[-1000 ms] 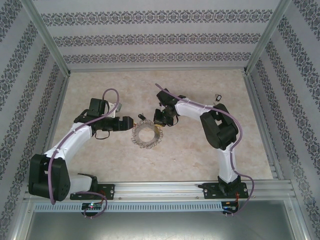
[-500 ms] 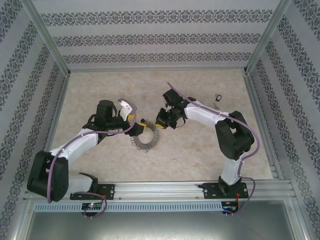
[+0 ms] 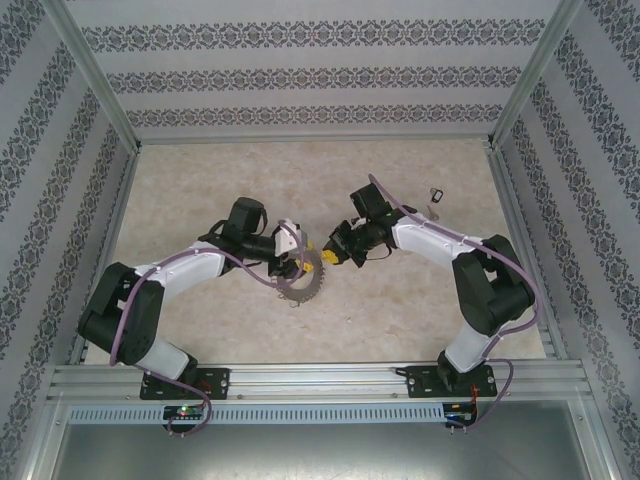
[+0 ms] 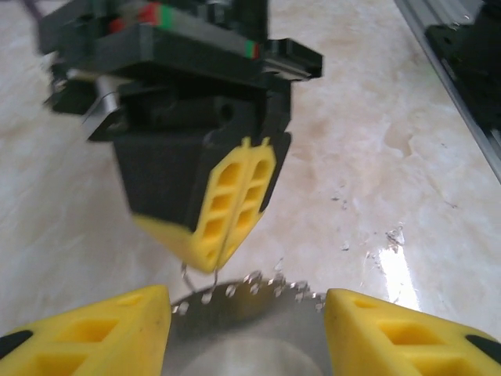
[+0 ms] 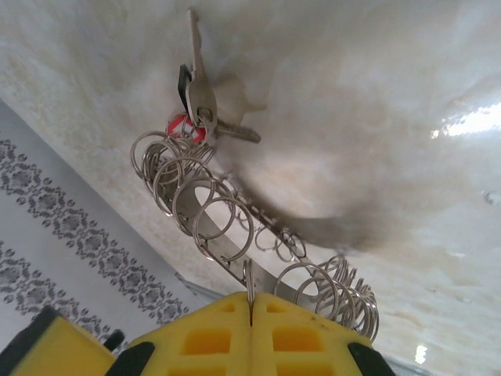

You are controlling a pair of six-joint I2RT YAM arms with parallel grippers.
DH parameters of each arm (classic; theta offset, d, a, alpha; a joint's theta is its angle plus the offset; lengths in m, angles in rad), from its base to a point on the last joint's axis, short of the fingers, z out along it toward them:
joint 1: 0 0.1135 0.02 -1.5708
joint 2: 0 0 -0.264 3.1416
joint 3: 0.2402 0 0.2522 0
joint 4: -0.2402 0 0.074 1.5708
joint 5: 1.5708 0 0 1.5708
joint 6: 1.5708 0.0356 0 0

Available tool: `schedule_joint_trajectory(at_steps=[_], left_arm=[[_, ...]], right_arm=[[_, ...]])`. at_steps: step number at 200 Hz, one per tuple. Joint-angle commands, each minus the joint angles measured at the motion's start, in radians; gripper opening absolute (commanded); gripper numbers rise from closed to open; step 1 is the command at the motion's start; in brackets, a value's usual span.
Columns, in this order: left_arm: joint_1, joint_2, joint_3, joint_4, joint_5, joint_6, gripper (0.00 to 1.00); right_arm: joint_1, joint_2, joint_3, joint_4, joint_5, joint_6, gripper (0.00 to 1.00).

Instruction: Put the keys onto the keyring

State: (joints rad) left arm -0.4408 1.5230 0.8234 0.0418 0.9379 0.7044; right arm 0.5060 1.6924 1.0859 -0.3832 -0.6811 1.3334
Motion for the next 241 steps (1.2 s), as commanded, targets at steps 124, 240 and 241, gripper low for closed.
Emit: schedule_joint_trajectory(at_steps=[124, 240, 241], left_arm=[[-0.071, 0.074, -0.039, 0.252, -0.166, 0.053, 0.34], [-0.106, 0.053, -0.083, 0.339, -0.261, 0.026, 0.0], [-0.107, 0.051, -0.083, 0.339, -0.261, 0.026, 0.0]], right_arm=[[0.012, -0.145, -0.141, 0.249, -0.019, 0.36, 0.0], [0.045, -0.195, -0.172, 0.296, 0.032, 0.431, 0.0], [0.045, -0.195, -0.172, 0.295, 0.032, 0.43, 0.0]])
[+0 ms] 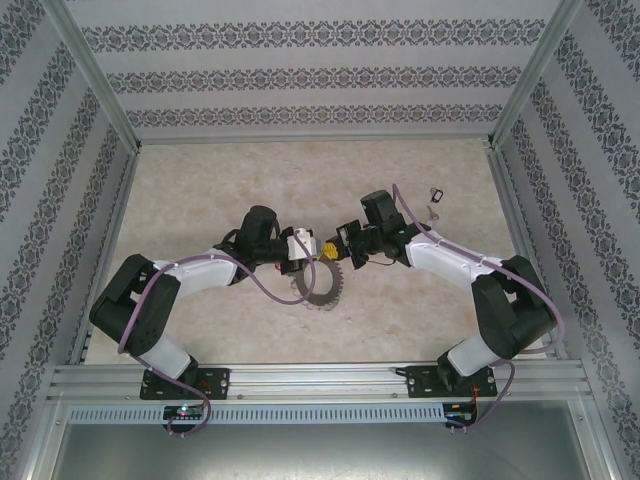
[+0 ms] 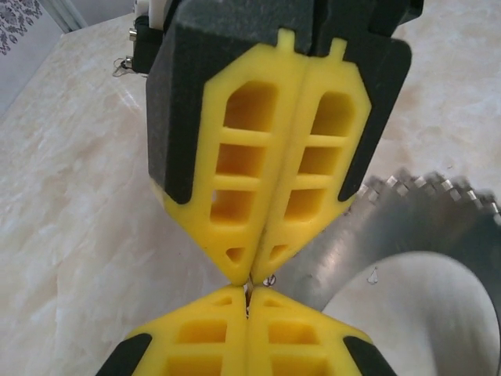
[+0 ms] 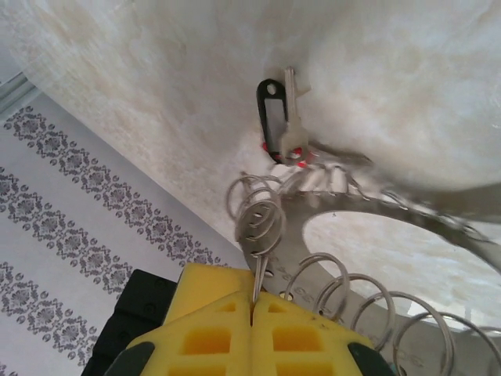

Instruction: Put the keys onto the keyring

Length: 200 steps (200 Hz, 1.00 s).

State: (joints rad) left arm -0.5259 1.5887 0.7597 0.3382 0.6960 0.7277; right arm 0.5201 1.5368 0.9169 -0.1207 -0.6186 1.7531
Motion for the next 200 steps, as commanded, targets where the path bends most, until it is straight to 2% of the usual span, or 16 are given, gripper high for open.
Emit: schedule_joint_trajectory(at_steps=[1, 22, 34, 44, 67, 82, 98, 117, 143, 160, 176, 188, 200], left_arm=[[-0.022, -0.015, -0.021, 0.042, -0.018, 0.003, 0.0], [-0.025, -0.03, -0.035, 0.046, -0.013, -0.003, 0.0], [-0.025, -0.036, -0.044, 0.047, -0.016, -0.005, 0.0], [-0.023, -0.039, -0.047, 0.042, -0.021, -0.011, 0.0], [-0.022, -0.042, -0.059, 0.058, -0.023, -0.032, 0.0], [-0.022, -0.041, -0.063, 0.081, -0.018, -0.059, 0.0], [-0.021, -0.042, -0.063, 0.107, -0.003, -0.09, 0.0], [-0.015, -0.05, -0.063, 0.138, 0.031, -0.138, 0.0], [-0.007, -0.076, -0.053, 0.132, 0.099, -0.182, 0.0], [-0.006, -0.1, -0.04, 0.085, 0.139, -0.182, 0.0], [-0.005, -0.119, -0.032, 0.049, 0.168, -0.179, 0.0], [-0.004, -0.127, -0.029, 0.027, 0.181, -0.177, 0.0], [-0.003, -0.136, -0.025, 0.002, 0.198, -0.17, 0.0]], right_arm=[[0.031, -0.039, -0.002, 0.032, -0.03, 0.009, 0.0], [0.014, -0.053, -0.011, -0.012, -0.02, -0.046, 0.0], [-0.003, -0.07, -0.018, -0.045, -0.011, -0.103, 0.19], [-0.022, -0.09, -0.022, -0.084, -0.005, -0.164, 0.28], [-0.069, -0.136, -0.046, -0.128, 0.005, -0.307, 0.35], [-0.101, -0.152, -0.054, -0.129, -0.004, -0.437, 0.36], [-0.143, -0.156, -0.039, -0.139, -0.021, -0.675, 0.34], [-0.16, -0.181, -0.006, -0.175, 0.001, -1.04, 0.33], [-0.12, -0.27, -0.036, -0.149, 0.032, -1.583, 0.31], [-0.1, -0.328, -0.096, -0.082, 0.071, -1.834, 0.31], [-0.095, -0.378, -0.169, -0.009, -0.02, -2.093, 0.35], [-0.079, -0.395, -0.177, -0.072, -0.058, -2.303, 0.4], [-0.08, -0.383, -0.152, -0.146, -0.07, -2.4, 0.42]])
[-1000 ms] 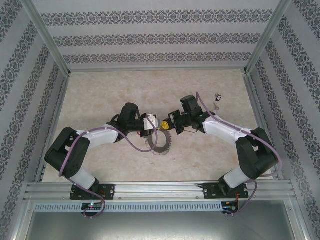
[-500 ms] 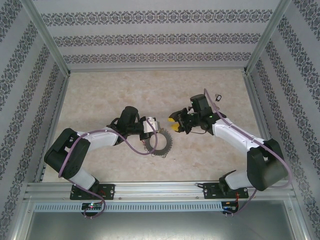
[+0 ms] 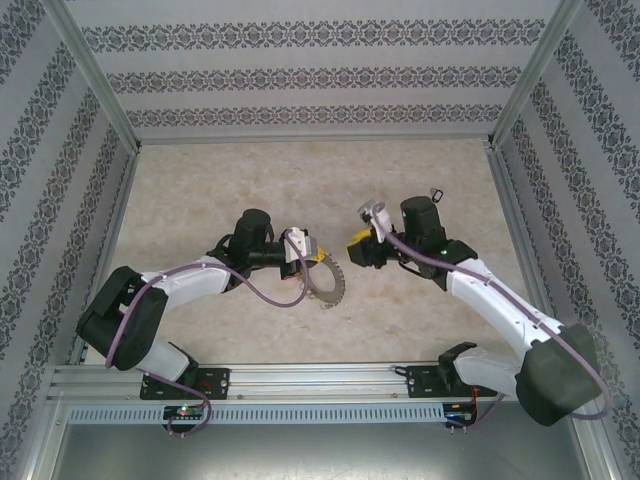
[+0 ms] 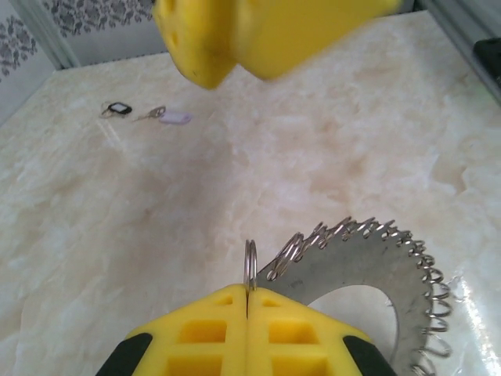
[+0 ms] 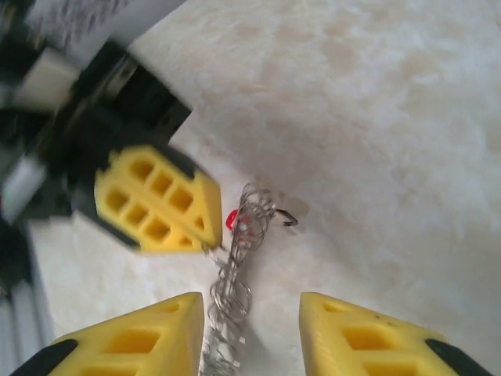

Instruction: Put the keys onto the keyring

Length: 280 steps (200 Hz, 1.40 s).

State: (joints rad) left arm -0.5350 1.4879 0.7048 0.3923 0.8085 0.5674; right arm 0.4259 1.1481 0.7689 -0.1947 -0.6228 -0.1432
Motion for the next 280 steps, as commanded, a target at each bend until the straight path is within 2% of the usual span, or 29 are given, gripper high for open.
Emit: schedule_joint_trajectory(at_steps=[1, 31, 73, 147, 196, 208, 232, 247, 262, 280], left_arm=[[0.005, -0.035, 0.031, -0.055, 0.086, -0.01, 0.0], [0.005, -0.055, 0.05, -0.149, 0.113, 0.04, 0.0], [0.005, -0.068, 0.074, -0.214, 0.142, 0.075, 0.0], [0.006, -0.071, 0.089, -0.271, 0.159, 0.103, 0.0], [0.005, -0.069, 0.097, -0.276, 0.167, 0.103, 0.0], [0.005, -0.066, 0.1, -0.279, 0.168, 0.101, 0.0], [0.006, -0.067, 0.101, -0.27, 0.169, 0.087, 0.0], [0.011, -0.066, 0.116, -0.297, 0.201, 0.084, 0.0], [0.034, -0.063, 0.139, -0.341, 0.236, 0.066, 0.13], [0.047, -0.07, 0.124, -0.332, 0.234, 0.065, 0.15]], right_arm=[[0.013, 0.009, -0.001, -0.078, -0.068, -0.51, 0.42], [0.021, 0.042, 0.04, -0.139, -0.147, -0.62, 0.43], [0.098, 0.104, 0.09, -0.175, -0.098, -0.693, 0.39], [0.153, 0.147, 0.113, -0.125, -0.004, -0.651, 0.31], [0.185, 0.179, 0.115, -0.096, 0.036, -0.626, 0.3], [0.189, 0.184, 0.112, -0.088, 0.048, -0.623, 0.24], [0.188, 0.184, 0.112, -0.075, 0.056, -0.61, 0.0], [0.178, 0.171, 0.1, -0.053, 0.034, -0.586, 0.0], [0.161, 0.146, 0.073, -0.009, -0.001, -0.55, 0.0], [0.14, 0.106, 0.025, 0.088, -0.035, -0.482, 0.0]])
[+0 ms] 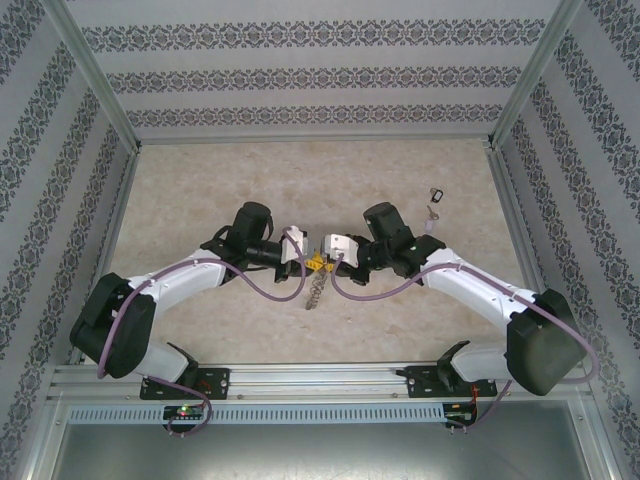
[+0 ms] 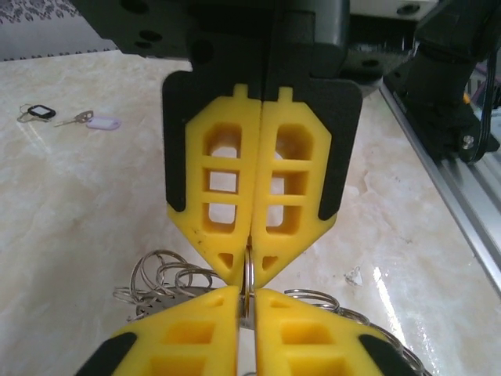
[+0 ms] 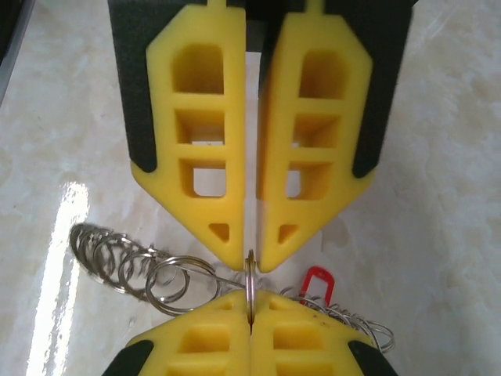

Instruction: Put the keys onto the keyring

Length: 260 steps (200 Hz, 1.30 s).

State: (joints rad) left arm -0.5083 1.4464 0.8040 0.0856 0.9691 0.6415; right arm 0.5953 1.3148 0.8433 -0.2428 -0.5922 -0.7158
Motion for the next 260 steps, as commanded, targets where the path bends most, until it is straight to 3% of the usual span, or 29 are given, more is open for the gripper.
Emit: schedule_joint_trajectory(at_steps=[1, 55, 94, 206, 260], left_arm=[[0.02, -0.03, 0.024, -0.022, 0.073, -0.009, 0.15], [0.023, -0.005, 0.035, -0.026, 0.082, -0.009, 0.17], [0.023, 0.005, 0.048, 0.028, 0.09, -0.053, 0.24], [0.022, 0.007, 0.068, 0.048, 0.086, -0.07, 0.25], [0.02, 0.009, 0.067, 0.068, 0.111, -0.099, 0.2]], right_arm=[[-0.03, -0.063, -0.054, 0.141, -0.068, 0.095, 0.0], [-0.063, -0.141, -0.179, 0.413, -0.127, 0.234, 0.0], [-0.056, -0.134, -0.178, 0.416, -0.137, 0.236, 0.0], [-0.045, -0.127, -0.173, 0.401, -0.158, 0.224, 0.0], [-0.022, -0.12, -0.167, 0.375, -0.124, 0.196, 0.0]])
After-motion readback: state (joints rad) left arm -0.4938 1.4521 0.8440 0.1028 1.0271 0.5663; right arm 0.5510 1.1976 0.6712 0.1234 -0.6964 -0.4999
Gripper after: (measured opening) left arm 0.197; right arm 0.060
